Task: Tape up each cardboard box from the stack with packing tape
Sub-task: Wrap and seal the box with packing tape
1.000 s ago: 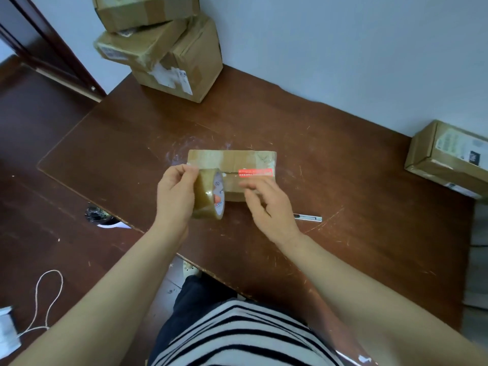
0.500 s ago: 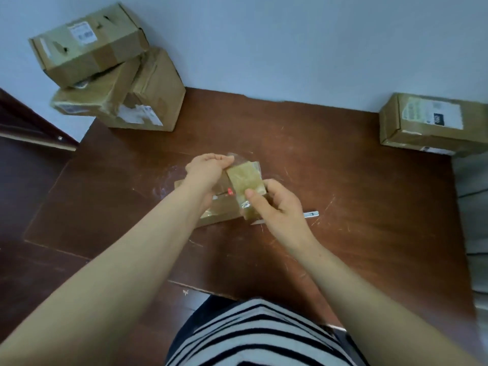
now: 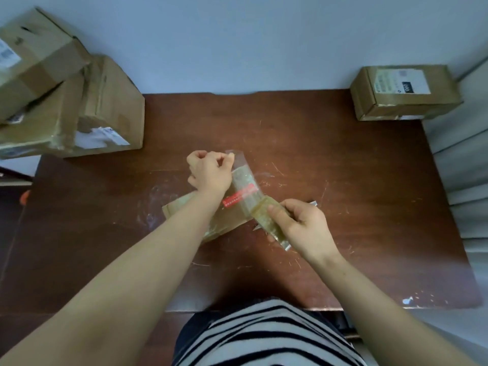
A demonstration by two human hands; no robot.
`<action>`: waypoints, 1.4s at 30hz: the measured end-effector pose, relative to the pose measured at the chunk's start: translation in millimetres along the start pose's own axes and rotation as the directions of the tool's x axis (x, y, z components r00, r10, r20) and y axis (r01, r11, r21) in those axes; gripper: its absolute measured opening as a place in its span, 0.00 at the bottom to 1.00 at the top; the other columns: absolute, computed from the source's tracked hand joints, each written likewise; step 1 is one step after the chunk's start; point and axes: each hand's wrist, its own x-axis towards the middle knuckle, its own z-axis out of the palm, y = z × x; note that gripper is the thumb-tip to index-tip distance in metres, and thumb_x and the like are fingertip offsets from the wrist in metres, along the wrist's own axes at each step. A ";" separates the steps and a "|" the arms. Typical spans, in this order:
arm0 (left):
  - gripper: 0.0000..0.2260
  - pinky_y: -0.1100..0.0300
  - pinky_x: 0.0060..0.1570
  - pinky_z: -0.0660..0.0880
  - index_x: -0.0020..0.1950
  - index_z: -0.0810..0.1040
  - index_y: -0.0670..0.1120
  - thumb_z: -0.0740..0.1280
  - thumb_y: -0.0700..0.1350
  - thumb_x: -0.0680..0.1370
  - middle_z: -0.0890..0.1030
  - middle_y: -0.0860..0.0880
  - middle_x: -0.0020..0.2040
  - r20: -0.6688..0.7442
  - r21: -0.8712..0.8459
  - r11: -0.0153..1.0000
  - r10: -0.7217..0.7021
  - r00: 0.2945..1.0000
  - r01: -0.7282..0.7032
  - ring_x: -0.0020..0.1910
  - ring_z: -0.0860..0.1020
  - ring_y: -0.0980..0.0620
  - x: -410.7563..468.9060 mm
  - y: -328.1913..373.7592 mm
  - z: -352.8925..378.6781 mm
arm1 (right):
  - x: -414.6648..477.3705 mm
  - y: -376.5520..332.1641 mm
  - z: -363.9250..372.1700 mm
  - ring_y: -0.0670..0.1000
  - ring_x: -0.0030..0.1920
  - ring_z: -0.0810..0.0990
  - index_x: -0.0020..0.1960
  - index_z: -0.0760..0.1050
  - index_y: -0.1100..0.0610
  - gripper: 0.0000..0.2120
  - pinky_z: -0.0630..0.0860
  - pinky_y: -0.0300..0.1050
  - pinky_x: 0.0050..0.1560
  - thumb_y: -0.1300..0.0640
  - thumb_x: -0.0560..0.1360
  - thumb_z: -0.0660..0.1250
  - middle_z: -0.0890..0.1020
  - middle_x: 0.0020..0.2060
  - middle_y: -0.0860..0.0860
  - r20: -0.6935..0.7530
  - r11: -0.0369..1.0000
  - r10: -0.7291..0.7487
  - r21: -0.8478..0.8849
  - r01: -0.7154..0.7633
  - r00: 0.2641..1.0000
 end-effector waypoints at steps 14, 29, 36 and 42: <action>0.10 0.49 0.69 0.53 0.51 0.81 0.50 0.64 0.55 0.79 0.63 0.48 0.67 -0.074 0.144 0.989 0.028 0.997 -0.017 0.66 0.65 0.48 2.9 -8.1 7.3 | 10.9 -9.7 7.8 0.43 0.24 0.76 0.38 0.76 0.56 0.14 0.70 0.39 0.30 0.51 0.78 0.62 0.81 0.25 0.49 0.002 0.983 0.094 -0.158 -0.092 0.996; 0.18 0.47 0.67 0.63 0.63 0.73 0.43 0.63 0.51 0.77 0.64 0.42 0.68 0.233 0.423 0.893 -0.272 0.934 0.155 0.66 0.64 0.41 30.0 9.3 0.0 | 12.9 -13.0 7.8 0.42 0.24 0.78 0.39 0.75 0.58 0.14 0.69 0.38 0.30 0.50 0.79 0.62 0.81 0.24 0.48 0.033 0.973 0.101 -0.213 -0.092 0.994; 0.15 0.46 0.67 0.63 0.58 0.72 0.42 0.61 0.49 0.75 0.65 0.41 0.68 0.252 0.541 0.826 -0.338 0.907 0.157 0.66 0.64 0.41 36.0 13.5 0.5 | 12.6 -13.6 7.5 0.43 0.24 0.79 0.36 0.73 0.53 0.14 0.72 0.38 0.32 0.51 0.79 0.62 0.81 0.25 0.48 0.047 0.974 0.089 -0.212 -0.077 0.995; 0.23 0.48 0.67 0.64 0.69 0.69 0.44 0.61 0.52 0.76 0.65 0.41 0.69 0.250 0.585 0.799 -0.341 0.906 0.140 0.67 0.64 0.41 38.0 14.7 0.7 | 14.0 -14.2 7.1 0.45 0.24 0.79 0.35 0.72 0.53 0.14 0.76 0.40 0.33 0.52 0.78 0.62 0.81 0.25 0.50 0.062 0.981 0.097 -0.173 -0.085 0.993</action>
